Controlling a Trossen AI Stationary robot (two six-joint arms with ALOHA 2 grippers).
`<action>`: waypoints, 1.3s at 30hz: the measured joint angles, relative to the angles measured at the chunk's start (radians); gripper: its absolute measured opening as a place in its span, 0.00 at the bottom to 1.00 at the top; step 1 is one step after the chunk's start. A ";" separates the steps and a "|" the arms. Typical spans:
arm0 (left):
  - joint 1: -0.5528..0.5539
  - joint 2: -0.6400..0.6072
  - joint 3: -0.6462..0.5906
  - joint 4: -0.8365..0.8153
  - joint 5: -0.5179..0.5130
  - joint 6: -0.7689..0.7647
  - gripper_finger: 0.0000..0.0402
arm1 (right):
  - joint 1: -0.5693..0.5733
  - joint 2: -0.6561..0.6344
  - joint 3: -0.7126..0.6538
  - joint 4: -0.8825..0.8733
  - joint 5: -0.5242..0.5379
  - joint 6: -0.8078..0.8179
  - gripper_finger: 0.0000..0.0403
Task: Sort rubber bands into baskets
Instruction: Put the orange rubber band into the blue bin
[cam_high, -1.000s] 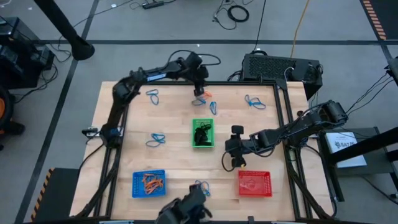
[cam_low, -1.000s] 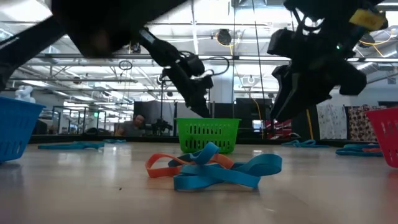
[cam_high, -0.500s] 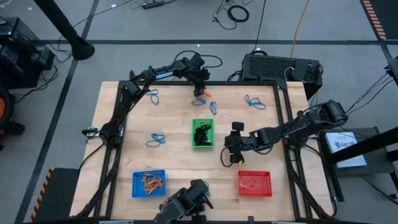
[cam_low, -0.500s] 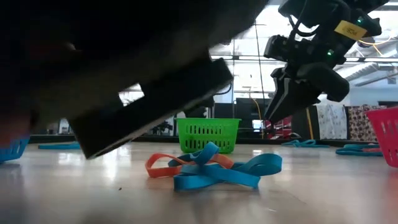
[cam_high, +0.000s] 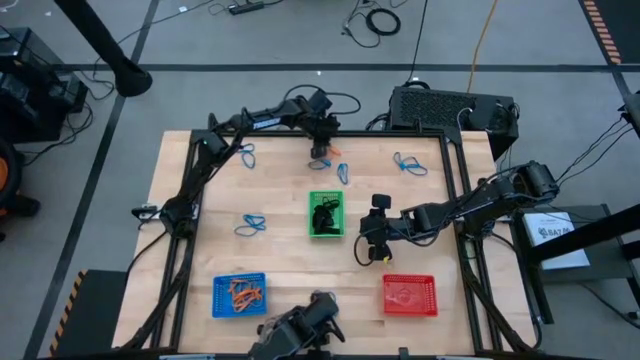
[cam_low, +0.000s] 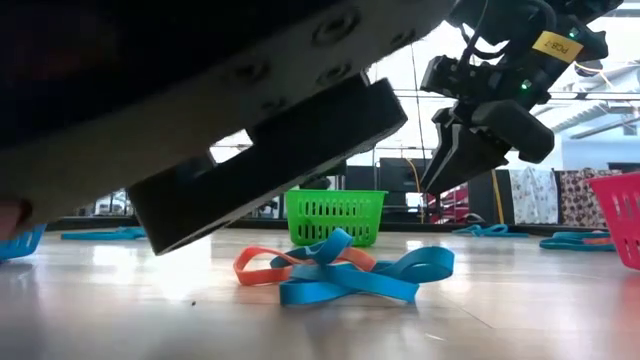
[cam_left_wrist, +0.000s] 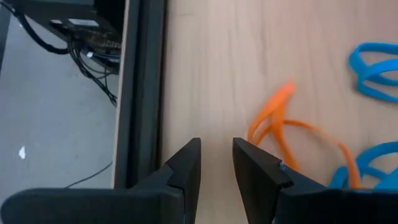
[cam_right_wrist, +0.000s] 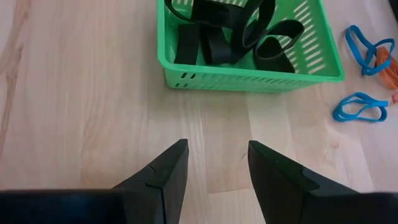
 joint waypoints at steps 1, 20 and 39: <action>-0.001 -0.001 0.000 -0.002 0.000 0.000 0.25 | 0.000 0.000 0.000 -0.001 0.000 0.000 0.40; -0.017 0.022 0.098 -0.107 0.088 -0.038 0.25 | 0.000 0.000 0.000 -0.002 -0.004 0.022 0.40; -0.025 0.061 0.098 -0.112 0.038 -0.045 0.03 | 0.000 0.000 0.000 -0.003 -0.004 0.022 0.40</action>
